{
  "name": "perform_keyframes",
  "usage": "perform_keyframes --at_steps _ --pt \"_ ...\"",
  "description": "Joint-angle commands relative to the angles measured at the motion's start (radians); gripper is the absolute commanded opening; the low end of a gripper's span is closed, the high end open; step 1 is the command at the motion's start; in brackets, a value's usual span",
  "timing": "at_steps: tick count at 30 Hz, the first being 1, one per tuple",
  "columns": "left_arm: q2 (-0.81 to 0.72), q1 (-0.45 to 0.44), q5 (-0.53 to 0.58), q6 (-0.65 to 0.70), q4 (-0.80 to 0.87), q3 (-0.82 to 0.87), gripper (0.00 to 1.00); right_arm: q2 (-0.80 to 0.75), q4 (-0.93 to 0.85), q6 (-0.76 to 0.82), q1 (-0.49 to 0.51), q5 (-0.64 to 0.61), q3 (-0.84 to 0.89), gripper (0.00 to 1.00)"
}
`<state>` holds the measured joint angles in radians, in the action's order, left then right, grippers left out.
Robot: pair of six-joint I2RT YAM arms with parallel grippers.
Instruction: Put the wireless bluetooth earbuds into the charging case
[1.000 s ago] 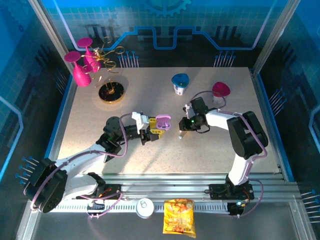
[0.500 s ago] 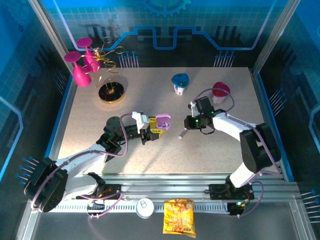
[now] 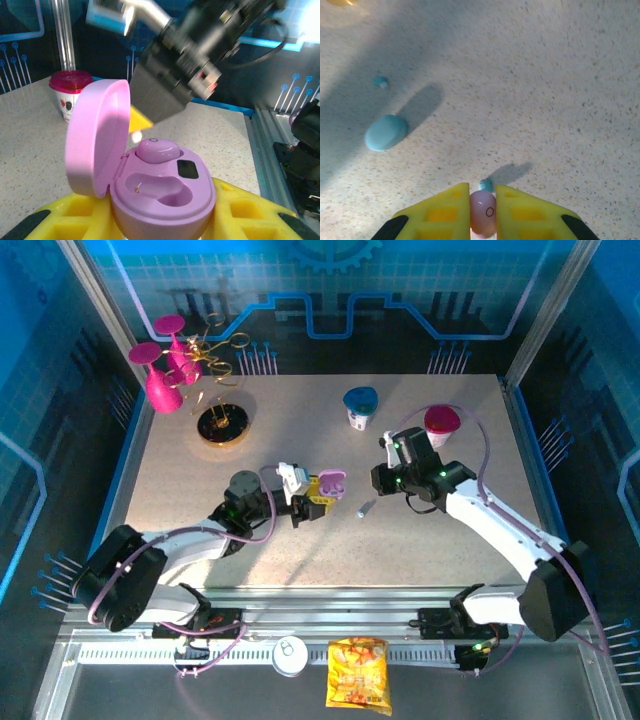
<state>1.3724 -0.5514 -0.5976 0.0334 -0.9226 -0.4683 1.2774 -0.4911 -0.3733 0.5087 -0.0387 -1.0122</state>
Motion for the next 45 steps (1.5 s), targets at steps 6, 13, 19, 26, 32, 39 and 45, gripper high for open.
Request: perform_keyframes --at_steps 6,13,19,26,32,39,45 --pt "0.051 0.007 0.04 0.023 -0.074 -0.017 0.2 -0.076 -0.084 -0.006 0.154 -0.082 -0.163 0.14" --pt "0.046 0.007 0.048 0.023 -0.079 -0.015 0.2 -0.014 -0.083 0.014 0.253 -0.098 -0.254 0.14" --pt "0.025 0.006 0.047 0.018 -0.075 -0.011 0.2 0.055 -0.048 0.018 0.314 -0.089 -0.287 0.14" --pt "-0.01 0.006 0.057 0.017 -0.066 0.005 0.2 0.114 -0.016 0.006 0.338 -0.062 -0.289 0.14" --pt "-0.03 0.005 0.068 0.022 -0.053 0.017 0.2 0.144 -0.009 0.001 0.344 -0.051 -0.289 0.14" --pt "-0.043 0.006 0.083 0.02 -0.045 0.017 0.2 0.159 -0.009 -0.001 0.349 -0.042 -0.286 0.14" --pt "-0.047 0.005 0.087 0.023 -0.035 0.018 0.2 0.144 -0.019 -0.002 0.354 -0.026 -0.291 0.21"
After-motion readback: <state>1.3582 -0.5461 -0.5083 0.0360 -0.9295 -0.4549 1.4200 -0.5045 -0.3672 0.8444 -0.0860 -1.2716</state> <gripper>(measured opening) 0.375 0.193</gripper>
